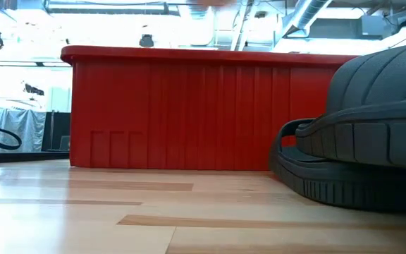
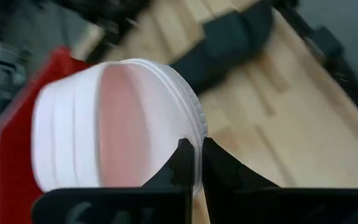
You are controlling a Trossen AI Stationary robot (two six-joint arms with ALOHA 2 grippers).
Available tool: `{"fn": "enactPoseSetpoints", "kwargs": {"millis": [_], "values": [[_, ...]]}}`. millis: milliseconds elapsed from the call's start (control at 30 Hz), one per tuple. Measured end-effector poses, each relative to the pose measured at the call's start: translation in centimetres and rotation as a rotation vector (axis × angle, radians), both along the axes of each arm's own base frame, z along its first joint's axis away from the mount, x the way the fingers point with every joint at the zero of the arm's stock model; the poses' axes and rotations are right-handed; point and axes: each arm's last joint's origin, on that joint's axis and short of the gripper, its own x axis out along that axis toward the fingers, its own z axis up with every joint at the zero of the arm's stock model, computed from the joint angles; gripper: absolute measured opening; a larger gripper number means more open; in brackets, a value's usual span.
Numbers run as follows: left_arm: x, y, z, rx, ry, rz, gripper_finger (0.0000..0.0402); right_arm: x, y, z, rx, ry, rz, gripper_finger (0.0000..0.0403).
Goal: Pick and place slides into bin
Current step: Put the pink slipper in the red bin
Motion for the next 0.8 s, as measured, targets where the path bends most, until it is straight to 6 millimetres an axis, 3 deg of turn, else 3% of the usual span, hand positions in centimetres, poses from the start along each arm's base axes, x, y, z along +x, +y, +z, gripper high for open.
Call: {"fn": "enactPoseSetpoints", "kwargs": {"millis": [200, 333, 567, 800], "values": [[-1.8, 2.5, 3.7, 0.14, -0.143, -0.036, 0.0, 0.0, 0.0, 0.0, 0.0, 0.0, 0.0, 0.0226], [-1.9, 4.3, 5.2, 0.301, -0.197, -0.04, 0.0, 0.0, 0.0, 0.0, 0.0, 0.0, 0.0, 0.0226], [-0.4, 6.9, 6.0, 0.612, -0.131, -0.065, 0.0, 0.0, 0.0, 0.0, 0.0, 0.0, 0.0, 0.0226], [1.5, 10.0, 6.3, 0.632, -0.018, -0.075, 0.0, 0.0, 0.0, 0.0, -0.003, 0.003, -0.006, 0.0226]]}}
